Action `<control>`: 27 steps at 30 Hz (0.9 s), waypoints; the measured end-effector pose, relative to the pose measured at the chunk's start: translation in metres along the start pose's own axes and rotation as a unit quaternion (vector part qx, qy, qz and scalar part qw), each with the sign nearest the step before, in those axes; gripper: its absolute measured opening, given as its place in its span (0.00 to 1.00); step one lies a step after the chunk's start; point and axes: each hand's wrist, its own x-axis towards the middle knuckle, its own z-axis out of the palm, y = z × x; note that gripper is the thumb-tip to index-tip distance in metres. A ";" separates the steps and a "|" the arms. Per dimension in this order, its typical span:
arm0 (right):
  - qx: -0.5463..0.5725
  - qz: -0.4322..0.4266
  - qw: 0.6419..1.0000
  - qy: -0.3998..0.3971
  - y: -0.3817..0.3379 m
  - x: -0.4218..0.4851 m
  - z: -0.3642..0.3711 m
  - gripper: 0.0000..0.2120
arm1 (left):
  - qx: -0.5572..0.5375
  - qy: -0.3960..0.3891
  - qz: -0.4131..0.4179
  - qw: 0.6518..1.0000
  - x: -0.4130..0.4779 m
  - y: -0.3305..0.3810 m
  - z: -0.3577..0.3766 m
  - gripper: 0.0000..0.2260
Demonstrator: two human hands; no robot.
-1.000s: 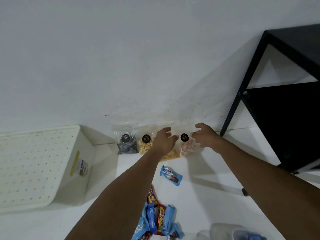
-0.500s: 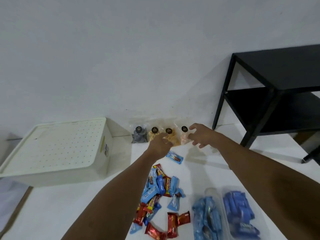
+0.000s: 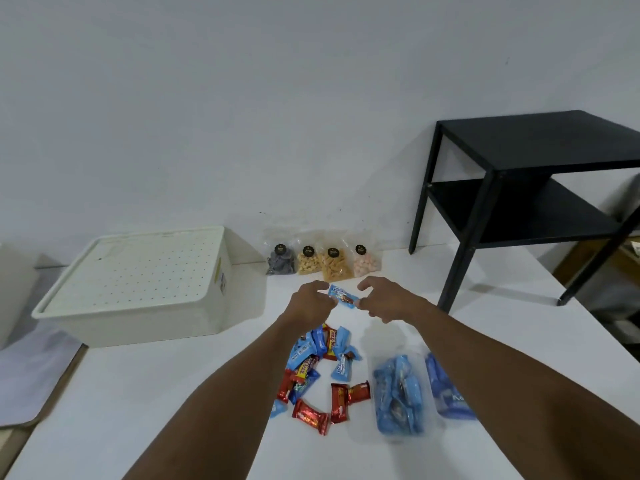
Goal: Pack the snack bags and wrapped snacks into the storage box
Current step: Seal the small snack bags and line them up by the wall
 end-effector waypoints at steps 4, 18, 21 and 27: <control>0.004 0.017 1.000 0.006 0.027 -0.011 -0.002 0.21 | 0.017 -0.013 -0.002 1.000 -0.009 0.001 0.025 0.20; 0.045 0.047 0.998 0.021 0.137 -0.027 -0.037 0.19 | 0.031 -0.020 -0.034 0.999 -0.013 0.001 0.127 0.22; 0.040 0.051 0.998 0.009 0.147 -0.026 -0.032 0.19 | 0.035 -0.012 -0.050 0.998 -0.017 -0.010 0.137 0.21; 0.006 0.040 0.999 -0.021 0.158 -0.024 -0.017 0.19 | 0.042 -0.012 -0.074 0.996 -0.025 -0.026 0.140 0.22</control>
